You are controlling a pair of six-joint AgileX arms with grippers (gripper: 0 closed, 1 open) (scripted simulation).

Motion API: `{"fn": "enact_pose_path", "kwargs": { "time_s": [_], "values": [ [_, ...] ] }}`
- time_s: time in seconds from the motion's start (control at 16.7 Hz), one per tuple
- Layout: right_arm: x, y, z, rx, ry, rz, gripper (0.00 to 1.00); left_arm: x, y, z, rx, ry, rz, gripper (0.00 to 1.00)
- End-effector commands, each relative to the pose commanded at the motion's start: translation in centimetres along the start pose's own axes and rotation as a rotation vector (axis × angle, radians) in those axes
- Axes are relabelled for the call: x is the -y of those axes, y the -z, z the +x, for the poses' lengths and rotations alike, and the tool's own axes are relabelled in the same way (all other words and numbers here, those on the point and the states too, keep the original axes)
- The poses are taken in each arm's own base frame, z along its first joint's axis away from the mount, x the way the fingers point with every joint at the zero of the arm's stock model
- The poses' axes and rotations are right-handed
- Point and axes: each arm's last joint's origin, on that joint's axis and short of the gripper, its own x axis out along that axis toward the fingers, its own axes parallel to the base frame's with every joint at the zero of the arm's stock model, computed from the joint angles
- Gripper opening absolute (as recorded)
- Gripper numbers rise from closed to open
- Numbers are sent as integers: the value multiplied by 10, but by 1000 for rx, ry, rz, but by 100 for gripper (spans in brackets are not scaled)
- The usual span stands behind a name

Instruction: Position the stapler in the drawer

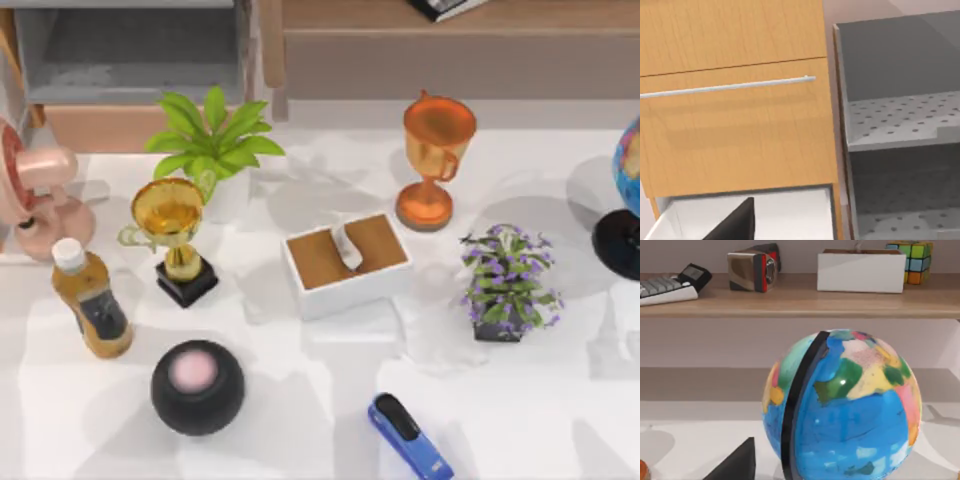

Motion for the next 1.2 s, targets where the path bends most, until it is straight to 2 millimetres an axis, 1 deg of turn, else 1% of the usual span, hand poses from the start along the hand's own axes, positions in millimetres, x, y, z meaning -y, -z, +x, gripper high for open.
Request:
{"fn": "enact_pose_path", "kwargs": {
  "time_s": [0.18,0.3,0.48,0.6,0.72,0.9,1.02,1.2],
  "values": [
    [0,0,0,0,0,0,100,13,-9,-19,39,-6,-191,100],
    [0,0,0,0,0,0,100,21,-11,-28,37,10,-334,100],
    [0,0,0,0,0,0,100,33,-13,-33,-32,61,-544,100],
    [0,0,0,0,0,0,100,41,-15,-33,-117,103,-669,100],
    [0,0,0,0,0,0,100,51,-20,-29,-226,148,-769,100],
    [0,0,0,0,0,0,100,68,-34,-17,-408,200,-878,100],
    [0,0,0,0,0,0,100,81,-45,-5,-534,215,-927,100],
    [0,0,0,0,0,0,100,106,-60,19,-726,189,-975,100]
  ]
}}
